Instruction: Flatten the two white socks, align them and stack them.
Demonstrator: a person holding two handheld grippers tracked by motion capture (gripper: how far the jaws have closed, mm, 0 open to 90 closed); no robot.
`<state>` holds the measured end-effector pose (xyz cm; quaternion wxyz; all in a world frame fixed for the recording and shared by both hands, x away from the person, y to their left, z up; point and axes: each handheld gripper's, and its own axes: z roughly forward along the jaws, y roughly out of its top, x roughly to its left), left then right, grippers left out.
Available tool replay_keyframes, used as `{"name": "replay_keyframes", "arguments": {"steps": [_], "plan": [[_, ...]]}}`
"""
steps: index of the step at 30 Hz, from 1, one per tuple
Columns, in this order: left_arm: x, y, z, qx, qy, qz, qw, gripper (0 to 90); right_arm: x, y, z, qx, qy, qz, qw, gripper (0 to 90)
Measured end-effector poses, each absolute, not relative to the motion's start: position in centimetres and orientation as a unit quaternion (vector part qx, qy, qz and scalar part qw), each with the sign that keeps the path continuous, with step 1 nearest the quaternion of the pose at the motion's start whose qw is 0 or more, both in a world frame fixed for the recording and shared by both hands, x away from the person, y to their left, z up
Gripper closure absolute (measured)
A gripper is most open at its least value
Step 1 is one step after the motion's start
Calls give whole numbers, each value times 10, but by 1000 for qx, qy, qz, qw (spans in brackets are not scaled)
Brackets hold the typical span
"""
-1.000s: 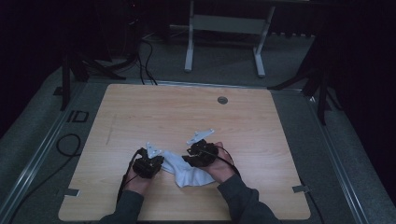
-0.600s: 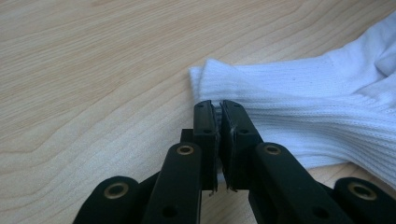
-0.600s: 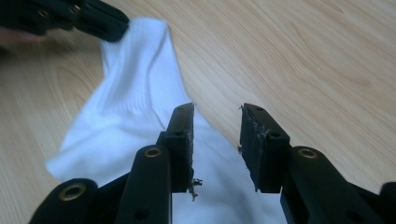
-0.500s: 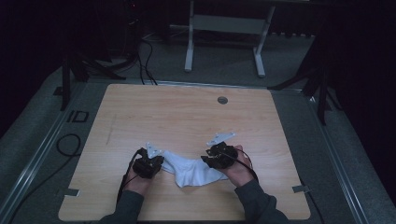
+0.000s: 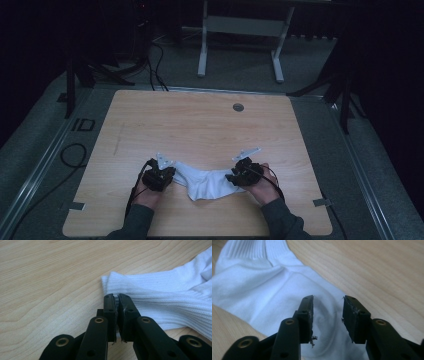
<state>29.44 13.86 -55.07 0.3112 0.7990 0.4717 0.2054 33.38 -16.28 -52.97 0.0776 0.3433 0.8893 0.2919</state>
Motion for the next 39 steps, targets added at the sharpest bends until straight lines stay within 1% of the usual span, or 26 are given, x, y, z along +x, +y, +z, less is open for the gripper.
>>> {"name": "replay_keyframes", "arguments": {"steps": [2,3,5,6,8,16,20,32,37,39], "plan": [[294,139,-551,799,472,205,311,848,336,-163,-533,344,891,289,68,711],[294,139,-551,799,471,205,311,848,335,-163,-533,342,892,286,72,762],[294,139,-551,799,471,204,312,848,333,-164,-530,340,891,290,75,816],[294,139,-551,799,471,204,312,848,333,-164,-530,340,891,290,75,816],[294,139,-551,799,471,204,312,848,330,-168,-523,339,888,299,85,847],[294,139,-551,799,471,203,313,848,318,-187,-497,342,875,325,107,852],[294,140,-551,799,471,203,313,848,315,-196,-490,348,869,332,113,852],[295,140,-551,799,472,198,316,848,319,-220,-490,380,854,336,113,851],[295,140,-551,799,472,199,315,848,320,-220,-492,381,856,332,105,848],[295,140,-551,799,472,199,315,848,323,-217,-502,379,863,319,95,836]]}}
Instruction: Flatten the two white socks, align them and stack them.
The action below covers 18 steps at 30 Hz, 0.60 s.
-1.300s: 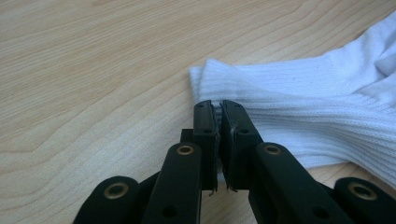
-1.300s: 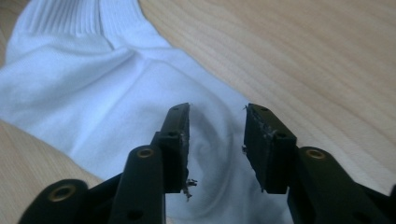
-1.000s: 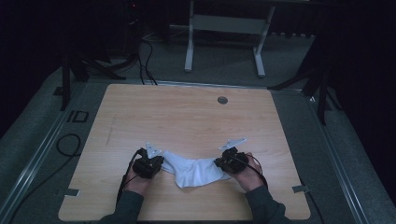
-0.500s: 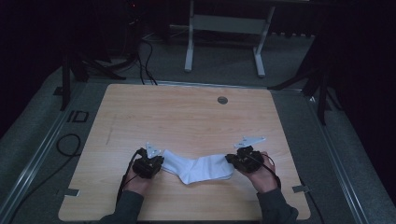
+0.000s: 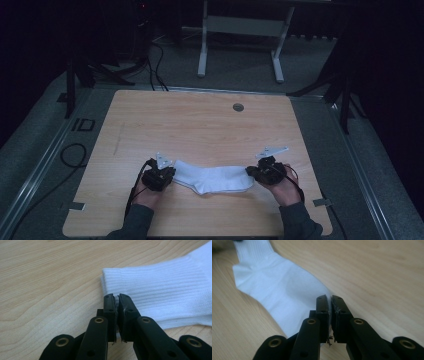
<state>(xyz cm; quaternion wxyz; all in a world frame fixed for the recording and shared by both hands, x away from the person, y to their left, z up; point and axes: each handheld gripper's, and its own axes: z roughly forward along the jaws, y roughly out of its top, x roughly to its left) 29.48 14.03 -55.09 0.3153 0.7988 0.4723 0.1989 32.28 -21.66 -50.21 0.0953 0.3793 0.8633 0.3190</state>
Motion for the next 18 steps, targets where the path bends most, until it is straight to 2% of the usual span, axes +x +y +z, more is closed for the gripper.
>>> {"name": "replay_keyframes", "arguments": {"steps": [6,18], "plan": [[294,140,-551,799,472,200,315,847,331,-213,-522,392,864,305,80,813],[294,140,-551,798,474,196,317,846,340,-214,-539,408,863,288,80,762]]}}
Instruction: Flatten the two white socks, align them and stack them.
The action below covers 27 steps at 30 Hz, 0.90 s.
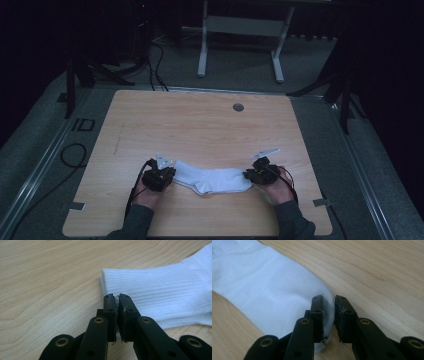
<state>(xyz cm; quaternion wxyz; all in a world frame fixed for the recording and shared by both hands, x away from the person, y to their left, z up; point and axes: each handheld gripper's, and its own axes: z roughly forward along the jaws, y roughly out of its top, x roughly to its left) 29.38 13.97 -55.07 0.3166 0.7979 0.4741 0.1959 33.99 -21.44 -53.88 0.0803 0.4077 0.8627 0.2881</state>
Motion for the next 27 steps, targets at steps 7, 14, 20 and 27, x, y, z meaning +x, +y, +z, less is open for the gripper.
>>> {"name": "replay_keyframes", "arguments": {"steps": [7,14,20,27], "plan": [[294,142,-550,794,478,190,325,840,337,-216,-527,408,854,311,89,624],[293,146,-547,786,479,191,341,840,333,-217,-515,401,847,334,100,553],[294,149,-546,779,485,189,350,833,333,-221,-515,413,838,342,97,542],[294,153,-544,774,487,195,353,830,333,-227,-513,421,831,350,97,534]]}}
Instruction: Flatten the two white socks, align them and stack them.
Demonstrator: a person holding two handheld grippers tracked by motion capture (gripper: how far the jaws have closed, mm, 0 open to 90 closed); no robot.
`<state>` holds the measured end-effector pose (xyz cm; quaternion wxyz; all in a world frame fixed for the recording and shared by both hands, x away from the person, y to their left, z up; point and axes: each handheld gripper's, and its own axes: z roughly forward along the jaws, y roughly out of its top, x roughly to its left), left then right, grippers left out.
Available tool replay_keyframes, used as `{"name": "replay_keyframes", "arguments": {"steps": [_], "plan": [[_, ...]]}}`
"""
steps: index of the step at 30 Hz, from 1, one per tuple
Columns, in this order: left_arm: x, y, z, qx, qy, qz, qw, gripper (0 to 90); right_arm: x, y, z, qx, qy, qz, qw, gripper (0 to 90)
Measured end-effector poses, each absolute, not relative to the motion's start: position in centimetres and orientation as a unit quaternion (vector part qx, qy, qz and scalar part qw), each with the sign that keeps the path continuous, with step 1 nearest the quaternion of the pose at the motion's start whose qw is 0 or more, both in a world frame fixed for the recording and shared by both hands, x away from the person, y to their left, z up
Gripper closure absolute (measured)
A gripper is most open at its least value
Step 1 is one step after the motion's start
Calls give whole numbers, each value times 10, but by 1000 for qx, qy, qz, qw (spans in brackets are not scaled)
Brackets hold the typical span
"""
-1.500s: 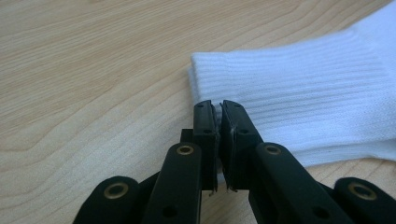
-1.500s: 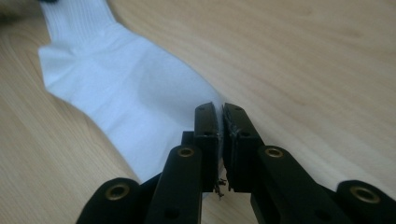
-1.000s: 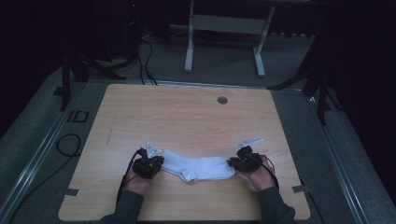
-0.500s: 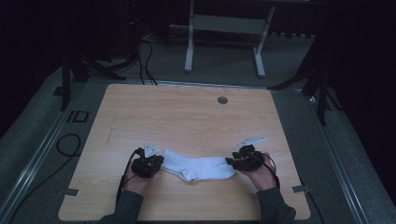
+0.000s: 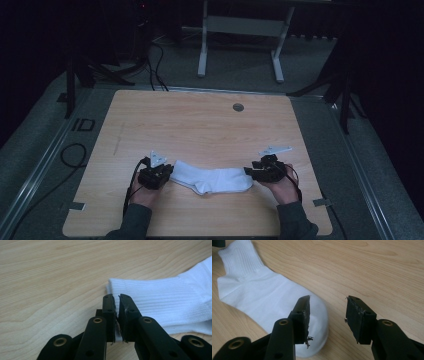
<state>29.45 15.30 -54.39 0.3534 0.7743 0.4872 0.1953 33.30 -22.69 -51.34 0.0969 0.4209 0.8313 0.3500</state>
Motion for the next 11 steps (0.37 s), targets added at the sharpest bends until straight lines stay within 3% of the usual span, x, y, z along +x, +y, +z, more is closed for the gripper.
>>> {"name": "replay_keyframes", "arguments": {"steps": [11], "plan": [[296,165,-541,758,502,204,364,826,334,-236,-522,433,828,344,89,519]]}}
